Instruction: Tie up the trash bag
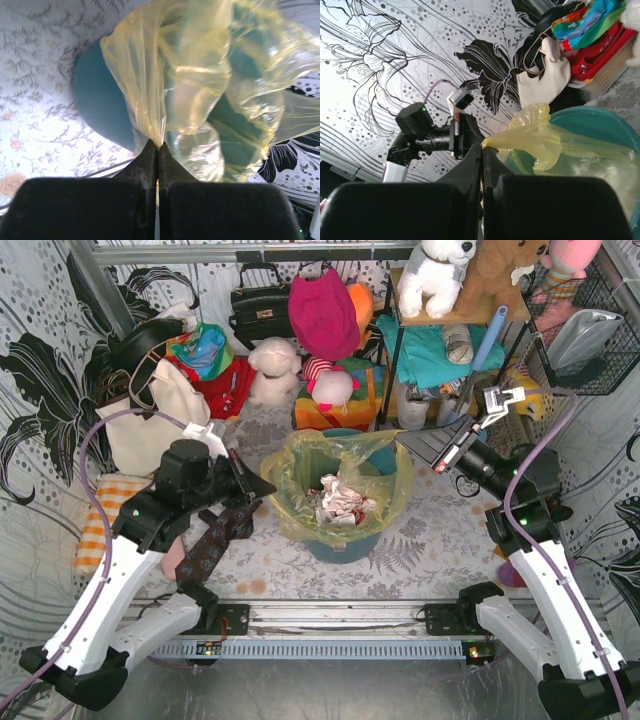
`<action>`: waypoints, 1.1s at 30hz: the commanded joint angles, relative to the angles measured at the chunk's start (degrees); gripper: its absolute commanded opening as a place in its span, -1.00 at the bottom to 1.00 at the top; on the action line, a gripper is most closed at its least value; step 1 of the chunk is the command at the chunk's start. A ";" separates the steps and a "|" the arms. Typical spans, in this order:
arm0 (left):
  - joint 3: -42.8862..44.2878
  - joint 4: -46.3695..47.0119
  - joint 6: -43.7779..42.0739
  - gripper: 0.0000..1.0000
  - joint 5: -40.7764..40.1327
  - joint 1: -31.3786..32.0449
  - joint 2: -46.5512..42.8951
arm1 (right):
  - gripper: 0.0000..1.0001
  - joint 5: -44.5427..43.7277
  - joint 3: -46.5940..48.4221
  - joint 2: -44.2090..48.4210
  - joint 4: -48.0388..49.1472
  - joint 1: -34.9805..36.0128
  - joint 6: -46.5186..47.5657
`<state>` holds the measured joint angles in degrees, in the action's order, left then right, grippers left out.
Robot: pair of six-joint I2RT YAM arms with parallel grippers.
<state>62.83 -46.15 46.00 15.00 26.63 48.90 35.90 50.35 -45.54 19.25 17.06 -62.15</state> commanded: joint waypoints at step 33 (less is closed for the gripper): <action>13.20 26.03 -6.50 -1.00 19.08 -4.68 6.48 | -1.00 -5.88 2.30 -3.92 11.83 -0.11 2.30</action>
<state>78.59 -26.85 37.39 30.63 22.37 57.14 29.32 50.57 -48.18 22.70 17.06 -58.04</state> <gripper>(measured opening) 0.010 0.003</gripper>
